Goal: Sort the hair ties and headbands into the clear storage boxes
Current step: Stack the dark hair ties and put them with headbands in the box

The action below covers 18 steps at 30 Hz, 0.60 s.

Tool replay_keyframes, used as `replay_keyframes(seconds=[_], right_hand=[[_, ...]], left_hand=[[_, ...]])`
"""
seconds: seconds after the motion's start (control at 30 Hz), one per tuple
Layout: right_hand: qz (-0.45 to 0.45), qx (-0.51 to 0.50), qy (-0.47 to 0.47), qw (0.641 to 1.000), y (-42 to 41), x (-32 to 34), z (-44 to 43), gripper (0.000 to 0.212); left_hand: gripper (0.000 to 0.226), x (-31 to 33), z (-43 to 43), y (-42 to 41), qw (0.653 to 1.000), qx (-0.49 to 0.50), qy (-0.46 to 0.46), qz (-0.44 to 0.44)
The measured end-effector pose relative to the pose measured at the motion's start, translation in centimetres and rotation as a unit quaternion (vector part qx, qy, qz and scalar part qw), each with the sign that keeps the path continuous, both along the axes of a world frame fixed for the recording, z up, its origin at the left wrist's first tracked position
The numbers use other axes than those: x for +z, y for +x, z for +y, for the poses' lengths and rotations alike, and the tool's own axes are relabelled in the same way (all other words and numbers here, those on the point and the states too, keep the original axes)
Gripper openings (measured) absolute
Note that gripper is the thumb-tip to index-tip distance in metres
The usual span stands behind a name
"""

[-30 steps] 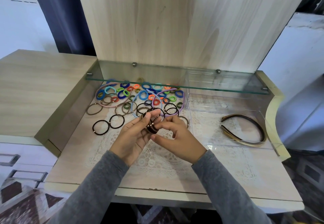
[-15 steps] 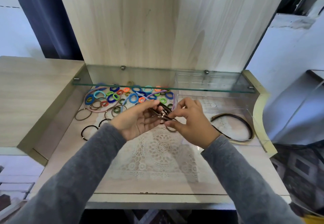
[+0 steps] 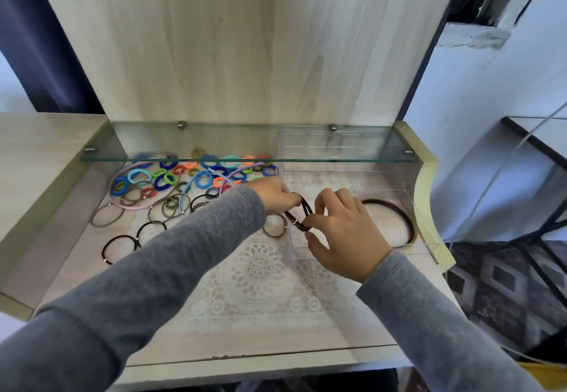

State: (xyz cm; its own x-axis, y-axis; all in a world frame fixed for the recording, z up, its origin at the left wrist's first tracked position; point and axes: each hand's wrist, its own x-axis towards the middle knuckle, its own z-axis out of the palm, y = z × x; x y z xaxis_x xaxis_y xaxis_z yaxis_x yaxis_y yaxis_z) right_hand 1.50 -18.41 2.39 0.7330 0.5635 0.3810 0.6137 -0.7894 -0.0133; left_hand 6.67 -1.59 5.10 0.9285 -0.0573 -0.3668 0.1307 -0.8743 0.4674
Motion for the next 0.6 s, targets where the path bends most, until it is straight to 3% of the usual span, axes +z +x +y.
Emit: replay_keyframes(seconds=[0.13, 0.33, 0.6], right_hand=[[0.020, -0.013, -0.032, 0.999, -0.1, -0.5, -0.2, 0.033], [0.061, -0.020, -0.060, 0.996, 0.2, -0.9, -0.7, 0.036], [0.137, 0.002, -0.088, 0.987, 0.8, -0.7, -0.2, 0.050]], left_hand=[[0.032, -0.5, -0.8, 0.7, 0.999, -0.025, 0.040, -0.014], [0.021, -1.0, -1.3, 1.1, 0.988, -0.058, 0.125, -0.064], [0.016, -1.8, -1.6, 1.3, 0.987, -0.063, 0.125, -0.076]])
